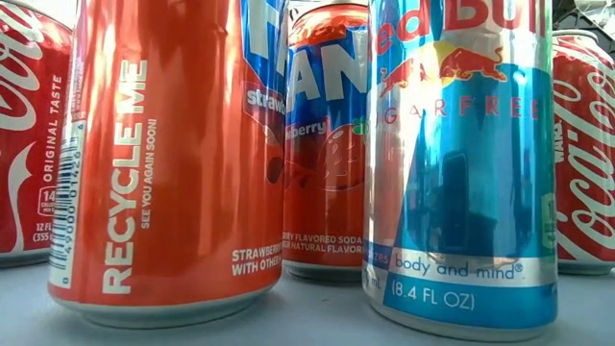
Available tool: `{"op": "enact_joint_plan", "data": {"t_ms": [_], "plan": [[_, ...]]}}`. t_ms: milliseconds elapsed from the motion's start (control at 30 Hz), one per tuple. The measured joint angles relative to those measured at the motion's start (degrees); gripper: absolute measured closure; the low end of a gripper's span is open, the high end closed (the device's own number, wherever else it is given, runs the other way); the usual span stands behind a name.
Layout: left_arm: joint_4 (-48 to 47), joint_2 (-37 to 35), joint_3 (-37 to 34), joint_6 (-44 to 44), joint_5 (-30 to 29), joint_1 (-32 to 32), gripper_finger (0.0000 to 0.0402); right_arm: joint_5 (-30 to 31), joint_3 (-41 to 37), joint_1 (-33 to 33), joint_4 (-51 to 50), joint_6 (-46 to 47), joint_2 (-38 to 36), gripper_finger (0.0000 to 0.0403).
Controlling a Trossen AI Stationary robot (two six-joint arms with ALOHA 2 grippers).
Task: Place canned beverage on shelf
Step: Put the left blue soda can on the shelf aligned with the other blue soda can, then put the blue soda can on the shelf aligned with the other blue soda cans
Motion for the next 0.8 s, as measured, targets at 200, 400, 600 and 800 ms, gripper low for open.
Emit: {"op": "enact_joint_plan", "data": {"t_ms": [200,400,600,800], "plan": [[-0.04,0.00,0.00,0.43,0.02,0.00,0.0401,-0.48,0.00,0.00,0.08,0.00,0.00,0.0306],[-2.33,0.00,0.00,0.36,0.02,0.00,0.0401,-0.51,-0.09,0.00,-1.81,-0.17,-1.47,0.0306],[-2.65,0.00,0.00,2.53,6.25,0.00,0.0399,-1.35,0.07,-0.28,-8.35,-3.41,-11.65,0.0302],[-1.96,1.12,-0.03,2.88,18.19,-0.48,0.0369,-1.38,0.02,-0.31,-17.06,-8.63,-24.75,0.0271]]}}
